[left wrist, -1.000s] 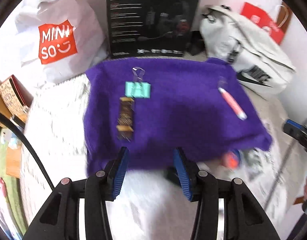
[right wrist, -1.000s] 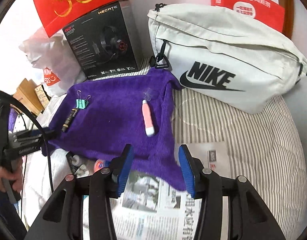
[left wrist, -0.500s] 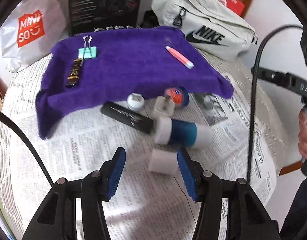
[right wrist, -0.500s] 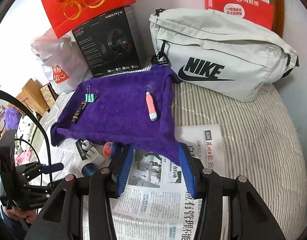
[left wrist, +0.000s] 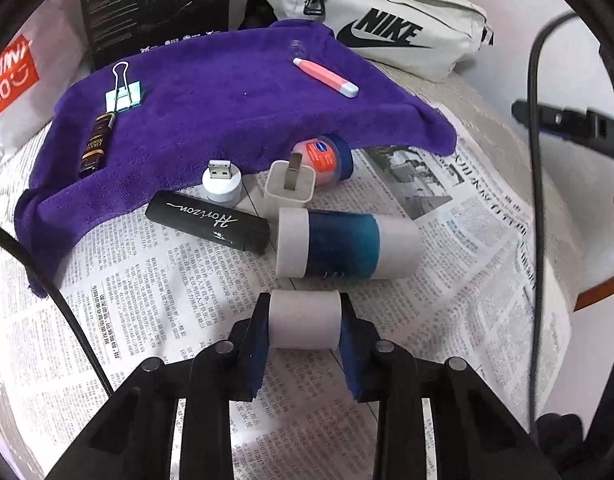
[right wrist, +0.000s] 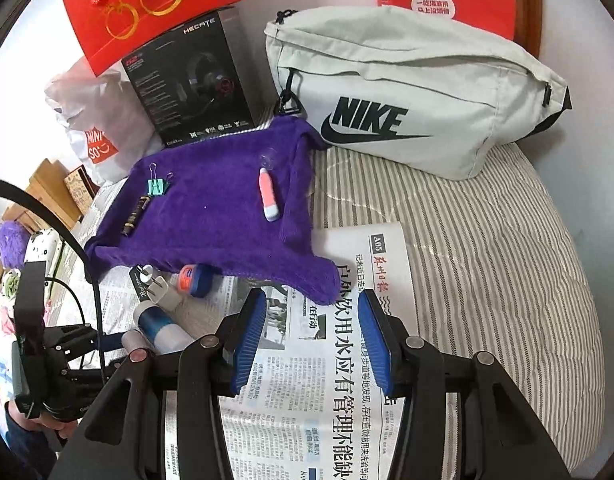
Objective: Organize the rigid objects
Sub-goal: 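Lower the left gripper onto the white roll and close it, then grasp the Vaseline lip tin with the right gripper while the left holds the white roll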
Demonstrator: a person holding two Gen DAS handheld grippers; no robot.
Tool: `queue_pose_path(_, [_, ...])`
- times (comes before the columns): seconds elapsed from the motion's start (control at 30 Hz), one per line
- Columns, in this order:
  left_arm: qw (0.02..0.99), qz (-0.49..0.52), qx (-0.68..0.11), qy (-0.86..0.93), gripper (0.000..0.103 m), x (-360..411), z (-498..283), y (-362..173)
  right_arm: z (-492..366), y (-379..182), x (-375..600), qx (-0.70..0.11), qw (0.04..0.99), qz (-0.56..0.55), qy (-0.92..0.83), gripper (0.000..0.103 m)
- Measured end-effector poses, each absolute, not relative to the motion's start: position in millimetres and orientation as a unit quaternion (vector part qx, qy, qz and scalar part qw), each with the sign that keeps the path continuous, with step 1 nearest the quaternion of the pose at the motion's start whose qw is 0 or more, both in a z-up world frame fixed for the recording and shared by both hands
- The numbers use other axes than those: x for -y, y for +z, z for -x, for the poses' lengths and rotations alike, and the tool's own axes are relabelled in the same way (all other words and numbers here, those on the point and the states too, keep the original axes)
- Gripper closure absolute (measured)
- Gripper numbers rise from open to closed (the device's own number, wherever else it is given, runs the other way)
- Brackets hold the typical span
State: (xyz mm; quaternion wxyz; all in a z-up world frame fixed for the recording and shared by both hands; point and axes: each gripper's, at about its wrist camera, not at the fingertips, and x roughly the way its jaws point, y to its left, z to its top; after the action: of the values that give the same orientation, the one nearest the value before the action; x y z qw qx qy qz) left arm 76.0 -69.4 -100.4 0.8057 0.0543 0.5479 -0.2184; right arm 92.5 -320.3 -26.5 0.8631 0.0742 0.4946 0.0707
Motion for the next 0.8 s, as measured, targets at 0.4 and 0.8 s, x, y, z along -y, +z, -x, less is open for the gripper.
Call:
queue_pose_path(0.4, [0.822,-0.033,-0.555,-0.120,0.074,-0.1,-83.5,-96.1,-106.8,-55.7,265.8,-0.524,0.838,-0.062,0.138,0.055])
queue_pose_path(0.8, [0.824,-0.005,-0.555,-0.115,0.074,-23.1,-88.5,-103.6,-143.6,-83.5,201.9,-0.540,0.826,-0.045,0.154,0.063])
